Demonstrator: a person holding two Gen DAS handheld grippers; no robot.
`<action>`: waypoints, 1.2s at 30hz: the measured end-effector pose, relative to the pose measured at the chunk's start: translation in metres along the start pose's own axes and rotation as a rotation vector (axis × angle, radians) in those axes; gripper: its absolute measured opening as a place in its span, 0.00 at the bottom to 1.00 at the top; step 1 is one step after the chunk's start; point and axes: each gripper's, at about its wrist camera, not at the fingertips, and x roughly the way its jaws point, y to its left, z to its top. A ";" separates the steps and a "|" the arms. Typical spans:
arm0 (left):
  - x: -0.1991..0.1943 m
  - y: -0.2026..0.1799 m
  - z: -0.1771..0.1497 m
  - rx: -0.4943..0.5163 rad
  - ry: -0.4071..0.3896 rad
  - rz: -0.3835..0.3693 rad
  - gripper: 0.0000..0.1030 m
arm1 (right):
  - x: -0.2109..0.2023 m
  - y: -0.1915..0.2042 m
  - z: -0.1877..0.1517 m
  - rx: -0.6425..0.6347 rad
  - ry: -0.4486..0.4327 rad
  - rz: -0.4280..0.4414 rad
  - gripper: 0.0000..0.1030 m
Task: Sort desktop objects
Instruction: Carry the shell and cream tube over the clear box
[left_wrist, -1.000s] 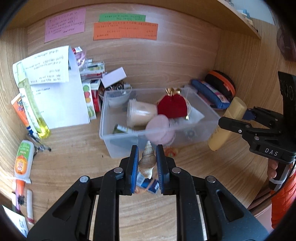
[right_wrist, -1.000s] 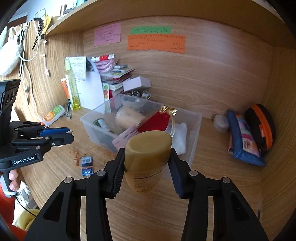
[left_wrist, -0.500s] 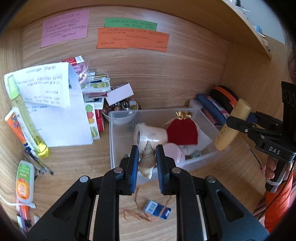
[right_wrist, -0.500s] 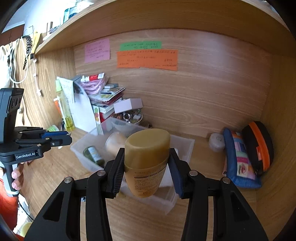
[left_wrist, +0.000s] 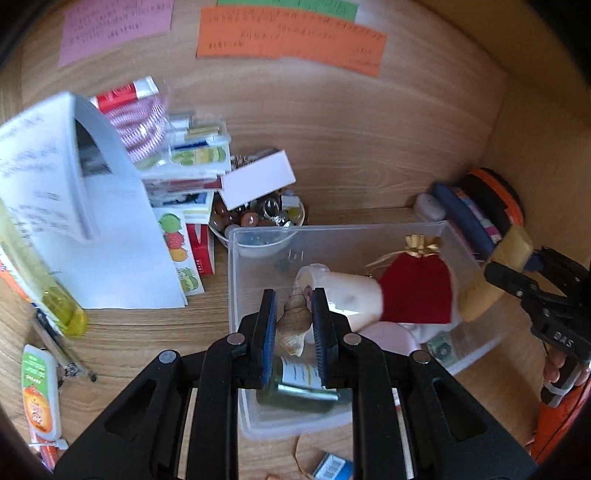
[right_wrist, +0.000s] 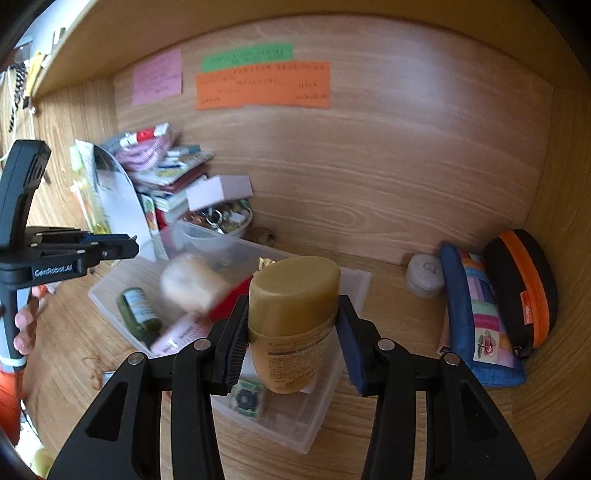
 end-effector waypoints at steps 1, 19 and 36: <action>0.005 0.000 0.001 -0.002 0.008 0.005 0.17 | 0.003 -0.002 0.000 0.003 0.006 0.002 0.40; 0.037 -0.008 -0.008 0.058 0.053 0.049 0.18 | 0.045 0.002 -0.009 -0.048 0.039 -0.003 0.40; 0.032 -0.023 -0.017 0.147 0.012 0.171 0.32 | 0.040 0.025 -0.015 -0.139 -0.035 -0.024 0.75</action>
